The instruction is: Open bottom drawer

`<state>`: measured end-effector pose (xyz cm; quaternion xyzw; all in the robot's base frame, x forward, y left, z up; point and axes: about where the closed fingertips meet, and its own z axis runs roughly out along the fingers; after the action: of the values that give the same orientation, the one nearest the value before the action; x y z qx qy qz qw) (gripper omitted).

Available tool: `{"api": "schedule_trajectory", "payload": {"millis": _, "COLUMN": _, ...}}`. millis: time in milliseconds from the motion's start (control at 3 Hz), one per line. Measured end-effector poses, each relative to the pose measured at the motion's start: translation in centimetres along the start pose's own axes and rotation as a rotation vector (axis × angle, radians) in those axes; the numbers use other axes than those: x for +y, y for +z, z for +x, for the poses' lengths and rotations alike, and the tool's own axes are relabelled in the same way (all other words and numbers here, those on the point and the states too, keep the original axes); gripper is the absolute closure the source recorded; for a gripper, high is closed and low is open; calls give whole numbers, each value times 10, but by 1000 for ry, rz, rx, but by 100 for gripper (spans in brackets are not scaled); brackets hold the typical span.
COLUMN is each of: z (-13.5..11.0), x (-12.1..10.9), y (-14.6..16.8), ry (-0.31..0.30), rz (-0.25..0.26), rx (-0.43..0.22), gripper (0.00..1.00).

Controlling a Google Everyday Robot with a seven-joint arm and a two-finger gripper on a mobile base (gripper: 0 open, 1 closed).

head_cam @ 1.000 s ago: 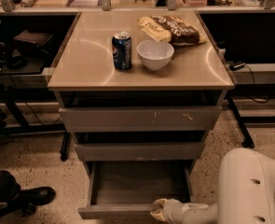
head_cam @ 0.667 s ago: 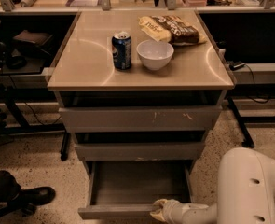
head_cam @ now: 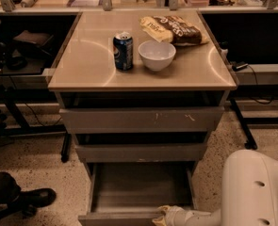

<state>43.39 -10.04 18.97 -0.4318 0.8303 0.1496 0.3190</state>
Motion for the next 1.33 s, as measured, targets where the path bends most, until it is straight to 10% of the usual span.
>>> {"api": "schedule_trajectory", "payload": {"millis": 1333, "z": 19, "x": 26, "y": -10, "ry": 29, "rz": 18, "rx": -7, "gripper": 100}}
